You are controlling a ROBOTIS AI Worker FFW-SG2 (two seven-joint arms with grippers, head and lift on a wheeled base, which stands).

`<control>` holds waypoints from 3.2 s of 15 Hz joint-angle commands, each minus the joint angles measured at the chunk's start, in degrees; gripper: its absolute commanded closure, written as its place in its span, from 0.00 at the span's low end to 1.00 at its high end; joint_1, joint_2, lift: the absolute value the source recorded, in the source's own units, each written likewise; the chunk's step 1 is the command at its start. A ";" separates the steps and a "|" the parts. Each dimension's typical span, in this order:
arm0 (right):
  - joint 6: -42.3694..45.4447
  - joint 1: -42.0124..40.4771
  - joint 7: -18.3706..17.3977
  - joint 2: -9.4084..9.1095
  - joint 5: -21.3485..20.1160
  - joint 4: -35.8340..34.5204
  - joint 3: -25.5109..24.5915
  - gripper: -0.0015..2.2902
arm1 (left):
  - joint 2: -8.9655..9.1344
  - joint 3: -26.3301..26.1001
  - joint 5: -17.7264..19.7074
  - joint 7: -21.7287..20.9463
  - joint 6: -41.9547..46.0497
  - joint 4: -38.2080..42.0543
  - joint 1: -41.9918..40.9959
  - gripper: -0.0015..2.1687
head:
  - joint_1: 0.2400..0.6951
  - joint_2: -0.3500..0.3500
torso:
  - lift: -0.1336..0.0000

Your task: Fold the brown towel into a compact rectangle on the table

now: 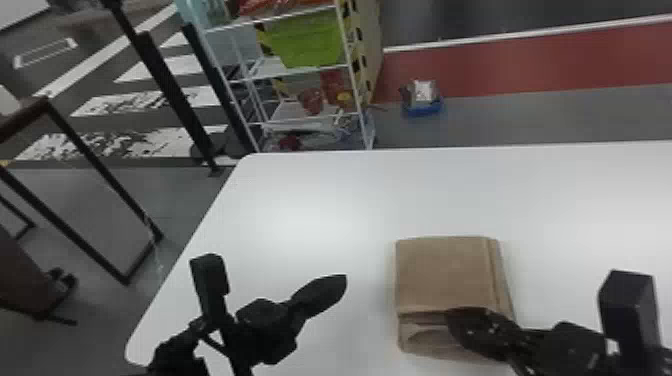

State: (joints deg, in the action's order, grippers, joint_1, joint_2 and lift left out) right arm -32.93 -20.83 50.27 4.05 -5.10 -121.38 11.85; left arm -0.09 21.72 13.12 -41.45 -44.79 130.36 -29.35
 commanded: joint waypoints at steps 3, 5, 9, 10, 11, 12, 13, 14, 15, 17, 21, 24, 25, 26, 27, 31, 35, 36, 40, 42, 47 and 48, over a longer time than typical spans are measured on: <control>2.21 2.46 -2.11 -0.27 0.97 3.51 -1.04 0.84 | 0.24 -0.19 -0.11 0.06 0.00 0.07 -0.10 0.79 | 1.00 1.00 | 0.07; 2.21 4.30 -2.02 -0.35 0.44 6.85 -0.34 0.84 | 0.24 -0.27 -0.20 0.06 0.00 -0.02 -0.01 0.79 | 1.00 1.00 | 0.07; 2.91 4.48 -1.23 -0.18 0.36 8.96 1.51 0.84 | 0.24 -0.27 -0.38 0.06 0.00 -0.28 0.43 0.79 | 1.00 1.00 | 0.07; 2.91 4.04 -1.05 -0.09 0.27 8.61 1.77 0.84 | 0.24 -0.27 -0.38 0.06 0.00 -0.28 0.43 0.79 | 1.00 1.00 | 0.07; 3.08 3.87 -1.05 0.00 0.09 8.61 1.95 0.84 | 0.24 -0.27 -0.38 0.06 0.00 -0.37 0.43 0.79 | 1.00 1.00 | 0.07; 3.08 3.87 -1.05 0.00 -0.17 8.88 1.86 0.84 | 0.24 -0.27 -0.38 -0.03 0.00 -0.28 0.43 0.79 | 1.00 1.00 | 0.07; 3.08 3.78 -1.05 0.09 -0.17 9.23 1.69 0.84 | 0.24 -0.27 -0.38 -0.03 0.00 -0.28 0.43 0.79 | 1.00 1.00 | 0.07; 3.44 3.07 -1.05 0.26 -0.17 9.23 1.60 0.84 | 0.24 -0.27 -0.38 -0.03 0.00 -0.19 0.43 0.79 | 1.00 1.00 | 0.07; 3.96 2.37 -0.88 0.26 -0.08 9.23 1.51 0.84 | 0.24 -0.36 -0.38 -0.03 0.00 -0.28 0.43 0.79 | 1.00 1.00 | 0.07; 5.19 1.05 -0.79 0.26 0.09 9.14 1.60 0.84 | 0.24 -0.54 -0.38 0.06 0.00 -0.46 0.52 0.79 | 1.00 1.00 | 0.07; 6.42 0.53 -1.41 0.26 0.00 10.99 1.60 0.84 | 0.24 -0.45 -0.29 -0.30 0.00 -0.46 0.25 0.79 | 1.00 1.00 | 0.07; 7.30 1.23 -2.02 0.26 0.00 13.27 1.51 0.84 | 0.24 -0.45 -0.20 -0.38 0.00 -0.28 -0.19 0.79 | 1.00 1.00 | 0.07; 7.83 1.32 -2.02 0.09 0.00 14.24 1.60 0.84 | 0.24 -0.45 -0.20 -0.38 0.00 -0.19 -0.27 0.79 | 1.00 1.00 | 0.07; 8.71 1.32 -2.11 0.09 0.18 14.76 1.60 0.84 | 0.24 -0.45 -0.20 -0.56 0.00 -0.11 -0.36 0.79 | 1.00 1.00 | 0.07; 8.71 1.14 -2.11 0.09 0.36 14.85 1.69 0.84 | 0.24 -0.45 -0.20 -0.65 0.00 -0.11 -0.36 0.79 | 1.00 1.00 | 0.07; 11.35 -2.20 -2.28 0.00 2.73 8.96 0.46 0.84 | 0.24 -0.54 0.06 -0.65 0.00 -0.19 -0.45 0.79 | 1.00 1.00 | 0.07; 11.87 -5.19 -3.25 -0.18 4.57 1.58 -4.99 0.62 | 0.24 -0.54 0.24 -0.74 1.05 -0.19 -0.62 0.79 | 1.00 1.00 | 0.07; 12.75 -5.28 -4.13 -0.18 4.66 1.49 -6.58 0.41 | 0.24 -0.54 0.33 -0.56 1.40 -0.19 -0.62 0.79 | 1.00 1.00 | 0.07; 14.51 -6.77 -11.34 -0.53 5.80 0.00 -14.22 0.01 | 0.24 -2.38 0.33 1.29 3.16 -0.11 -1.50 0.79 | 1.00 0.85 | 0.07; 14.51 -7.12 -13.18 -0.97 5.98 -0.79 -17.91 0.01 | 0.24 -3.61 0.33 1.90 3.34 0.16 -1.94 0.72 | 1.00 0.76 | 0.07; 12.75 -8.18 -13.27 -1.94 8.88 -2.46 -23.45 0.02 | 0.24 -7.04 0.59 6.74 16.35 -1.25 -3.44 0.02 | 1.00 0.55 | 0.07; 12.75 -8.44 -13.80 -2.20 8.97 -3.25 -23.36 0.02 | 0.24 -8.98 0.33 10.16 20.04 -2.04 -3.53 0.02 | 1.00 0.54 | 0.07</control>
State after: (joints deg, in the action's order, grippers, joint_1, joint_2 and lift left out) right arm -20.12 -28.80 36.88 2.23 3.67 -123.68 -11.32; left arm -0.09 15.08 13.63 -33.61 -30.77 129.33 -32.51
